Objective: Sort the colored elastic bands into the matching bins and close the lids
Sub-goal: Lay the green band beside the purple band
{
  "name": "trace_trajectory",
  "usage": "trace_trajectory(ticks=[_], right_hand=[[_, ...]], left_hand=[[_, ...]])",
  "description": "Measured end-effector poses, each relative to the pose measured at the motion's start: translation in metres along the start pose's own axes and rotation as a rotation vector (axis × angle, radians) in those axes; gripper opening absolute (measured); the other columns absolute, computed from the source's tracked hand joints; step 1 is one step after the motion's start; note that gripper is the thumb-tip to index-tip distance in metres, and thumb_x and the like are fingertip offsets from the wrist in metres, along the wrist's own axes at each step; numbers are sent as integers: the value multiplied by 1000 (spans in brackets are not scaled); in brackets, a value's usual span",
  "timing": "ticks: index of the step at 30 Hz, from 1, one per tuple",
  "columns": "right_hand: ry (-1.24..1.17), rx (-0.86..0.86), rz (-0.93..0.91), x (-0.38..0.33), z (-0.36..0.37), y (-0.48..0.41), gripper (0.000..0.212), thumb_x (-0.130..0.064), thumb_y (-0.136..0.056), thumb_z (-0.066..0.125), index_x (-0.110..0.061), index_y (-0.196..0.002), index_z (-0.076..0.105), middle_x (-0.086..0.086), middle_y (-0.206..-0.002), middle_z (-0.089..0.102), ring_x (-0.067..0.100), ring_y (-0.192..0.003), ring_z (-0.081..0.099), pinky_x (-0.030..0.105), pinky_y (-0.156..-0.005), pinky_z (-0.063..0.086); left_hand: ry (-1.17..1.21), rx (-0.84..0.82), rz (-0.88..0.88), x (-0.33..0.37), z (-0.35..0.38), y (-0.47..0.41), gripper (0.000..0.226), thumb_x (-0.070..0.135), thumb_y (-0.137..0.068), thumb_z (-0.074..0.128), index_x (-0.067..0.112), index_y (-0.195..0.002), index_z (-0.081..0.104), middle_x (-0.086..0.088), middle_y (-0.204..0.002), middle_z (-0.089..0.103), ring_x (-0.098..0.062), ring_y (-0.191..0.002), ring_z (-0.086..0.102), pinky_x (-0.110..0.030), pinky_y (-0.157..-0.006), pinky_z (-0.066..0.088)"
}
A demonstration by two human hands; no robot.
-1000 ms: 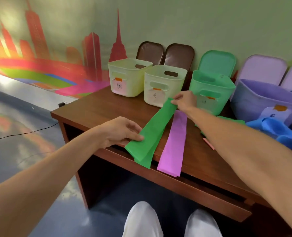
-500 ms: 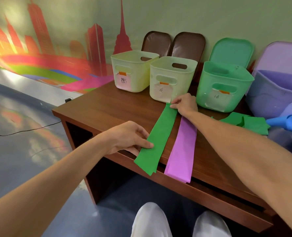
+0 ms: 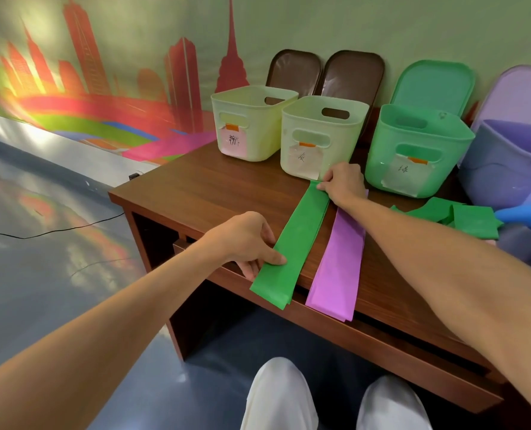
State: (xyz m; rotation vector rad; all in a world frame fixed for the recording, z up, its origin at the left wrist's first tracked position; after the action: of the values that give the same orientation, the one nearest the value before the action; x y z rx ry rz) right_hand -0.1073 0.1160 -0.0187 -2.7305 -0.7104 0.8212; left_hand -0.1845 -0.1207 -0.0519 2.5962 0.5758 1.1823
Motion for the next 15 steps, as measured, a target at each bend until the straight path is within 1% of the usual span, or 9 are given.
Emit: trace_trajectory(ticks=[1,2,3,6,7,8,11,13,15], right_hand=[[27,-4,-15,-2,-1,1,25,-20,-79,76,-4,-97,72,14,-97,71,26,-93,65,39,-88,53],[57,-8,-29,-4,-3,3,26,-22,-79,75,-4,-97,72,13,-97,70,26,-92,65,40,-86,54],[87,-6,-40,-5,-6,4,27,-23,-80,75,-4,-98,71,13,-97,69,26,-92,64,41,-85,54],[119,40,-42,-3,-25,8,25,-24,-80,74,-6,-96,71,10,-97,69,26,-91,63,41,-83,54],[111,48,-45,-1,-33,8,22,-24,-81,74,-7,-94,71,9,-96,70,25,-91,64,42,-83,54],[100,43,-54,2,-42,9,20,-25,-81,74,-8,-92,72,9,-96,70,25,-90,64,42,-83,54],[86,-70,-106,11,-65,16,19,-25,-80,75,-9,-91,72,5,-92,69,20,-89,63,36,-79,52],[113,-166,-165,16,-82,28,19,-26,-80,74,-11,-93,72,2,-89,65,18,-89,61,28,-75,46],[155,-233,-210,23,-101,42,19,-25,-81,74,-13,-95,73,2,-91,67,17,-92,62,25,-76,44]], left_hand=[[-51,19,2,0,-2,0,43,25,-79,75,12,-112,50,-9,-74,68,-13,-44,59,-22,-43,49],[-110,50,19,0,-4,1,44,29,-78,76,14,-110,51,-6,-74,67,-12,-45,57,-22,-43,48],[-182,96,57,2,-7,2,44,34,-76,76,17,-107,51,-3,-80,67,-11,-51,57,-24,-48,49],[-365,252,257,18,-14,11,42,39,-74,77,21,-104,53,4,-102,56,-11,-82,57,-25,-71,48],[-388,277,319,23,-13,16,42,38,-74,77,22,-105,54,5,-106,50,-12,-88,56,-26,-76,47],[-398,291,363,27,-11,20,41,36,-75,77,23,-106,55,6,-108,45,-12,-89,55,-26,-78,48],[-392,301,439,38,-2,25,30,27,-80,73,25,-105,56,7,-108,40,-8,-80,52,-25,-76,47],[-356,307,469,48,4,26,23,26,-84,69,29,-103,57,9,-109,41,-4,-83,50,-19,-75,42],[-302,324,500,61,9,29,18,25,-86,67,32,-99,58,10,-107,45,-4,-89,51,-14,-75,40]])
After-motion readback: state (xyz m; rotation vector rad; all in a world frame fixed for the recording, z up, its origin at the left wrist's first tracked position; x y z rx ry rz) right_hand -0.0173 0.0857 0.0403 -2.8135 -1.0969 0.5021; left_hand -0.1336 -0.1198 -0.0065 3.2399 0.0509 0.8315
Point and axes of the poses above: each hand's wrist, its own y-axis away from the middle knuckle, its own z-axis out of the palm, x = y × z, the point moved 9 cm from there along -y, towards the middle knuckle
